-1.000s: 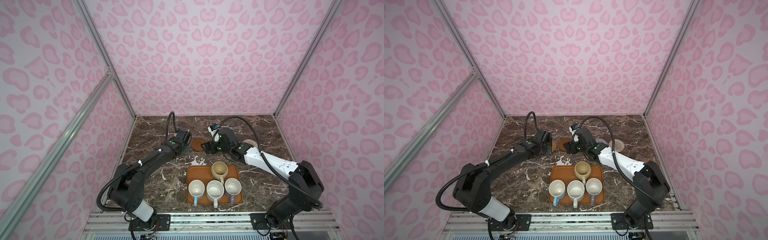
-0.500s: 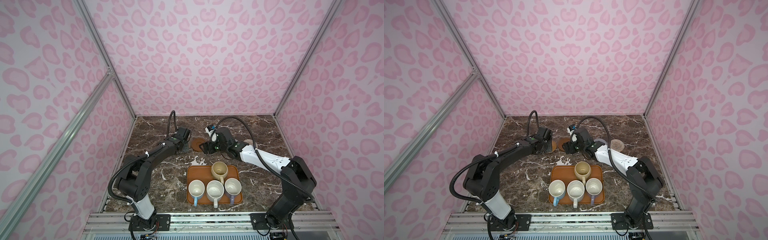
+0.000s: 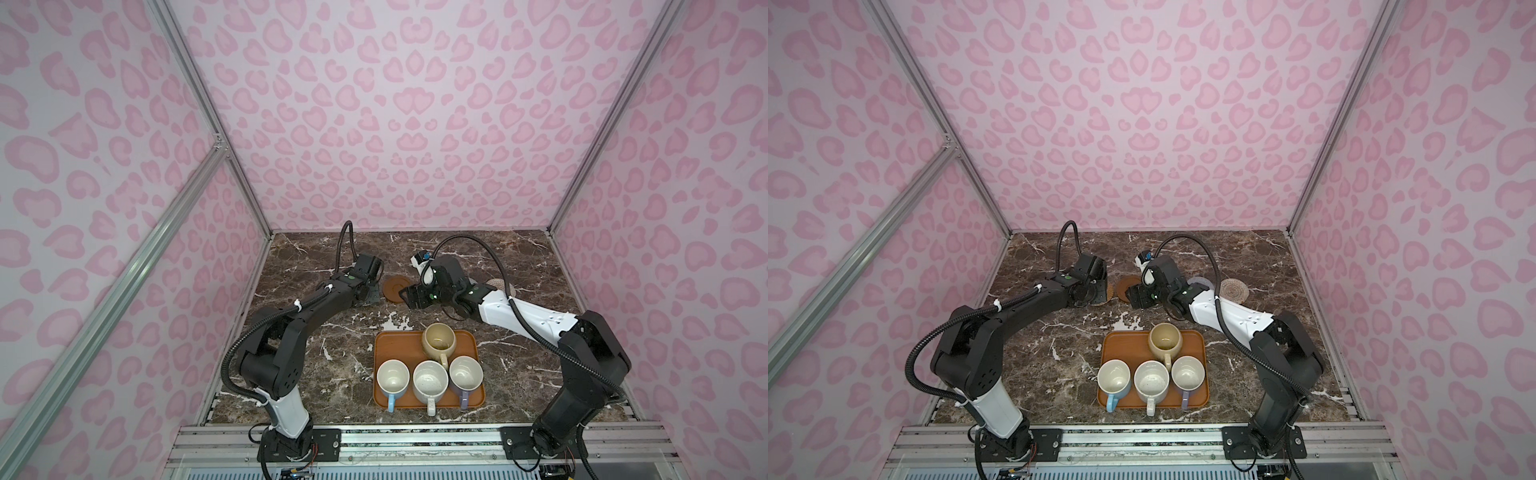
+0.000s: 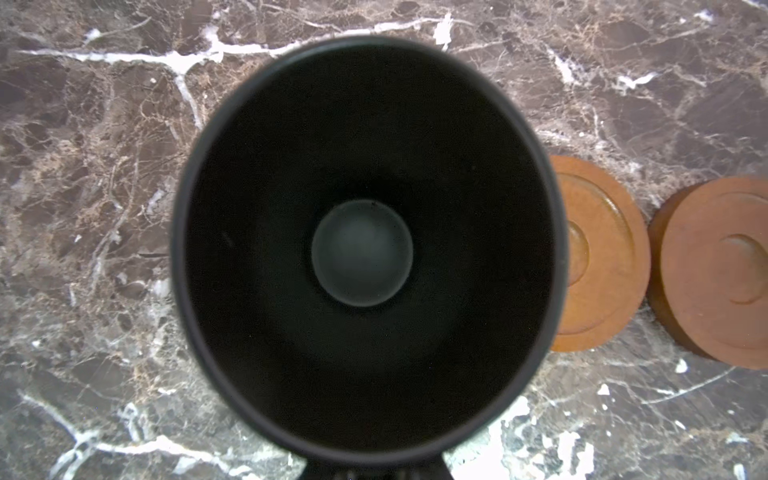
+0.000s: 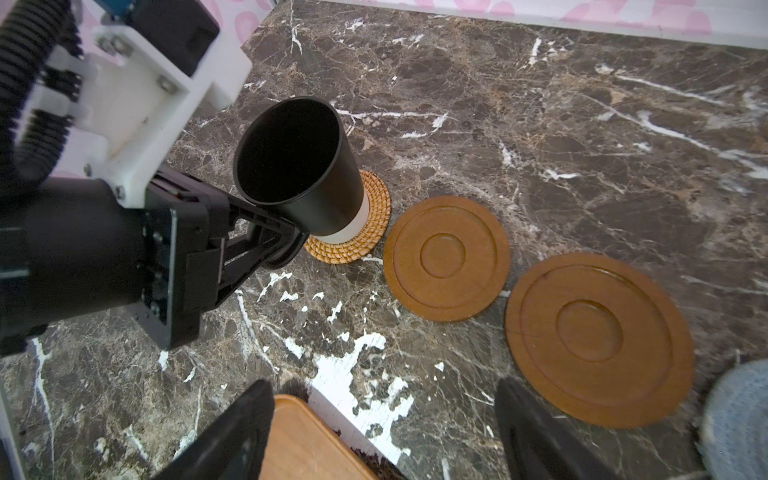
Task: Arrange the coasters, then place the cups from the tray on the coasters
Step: 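Set the black mug on the rattan coaster while the right gripper nears the cream mug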
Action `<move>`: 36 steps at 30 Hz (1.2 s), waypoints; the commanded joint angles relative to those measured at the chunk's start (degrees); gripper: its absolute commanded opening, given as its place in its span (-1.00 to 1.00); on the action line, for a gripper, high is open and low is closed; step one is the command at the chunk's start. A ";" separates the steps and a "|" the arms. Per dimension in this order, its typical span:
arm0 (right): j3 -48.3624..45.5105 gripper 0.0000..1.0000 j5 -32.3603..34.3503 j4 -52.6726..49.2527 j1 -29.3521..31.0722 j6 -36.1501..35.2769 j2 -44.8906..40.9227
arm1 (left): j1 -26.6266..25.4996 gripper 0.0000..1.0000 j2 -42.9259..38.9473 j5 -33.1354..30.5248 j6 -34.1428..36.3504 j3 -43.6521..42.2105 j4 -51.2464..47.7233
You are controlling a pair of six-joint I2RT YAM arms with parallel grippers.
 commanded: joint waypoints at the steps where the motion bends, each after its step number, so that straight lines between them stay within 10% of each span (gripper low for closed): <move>1: -0.66 0.71 -0.23 -0.24 0.07 0.11 -0.27 | 0.04 -0.93 0.77 -0.33 -0.15 0.53 1.35; 7: -0.84 0.72 -0.60 -0.51 0.05 0.64 -0.37 | 0.08 -0.92 0.01 -1.14 -1.84 -0.03 -0.25; 18: -0.65 0.73 -0.63 -2.09 0.24 1.30 -1.24 | 0.04 -0.29 -1.66 -1.27 -2.32 -0.83 -1.03; 22: -0.63 0.74 0.02 -3.25 0.74 1.54 -1.90 | 0.16 0.21 -3.22 -0.81 -2.58 -1.98 -0.74; 25: -0.79 0.79 1.57 -4.91 1.71 1.76 -3.49 | 0.09 1.00 -5.98 -1.02 -3.60 -3.38 -0.23; 36: -5.29 0.98 16.66 -18.97 7.54 5.23 -15.97 | 0.00 0.94 -26.29 5.74 -8.47 -15.77 5.16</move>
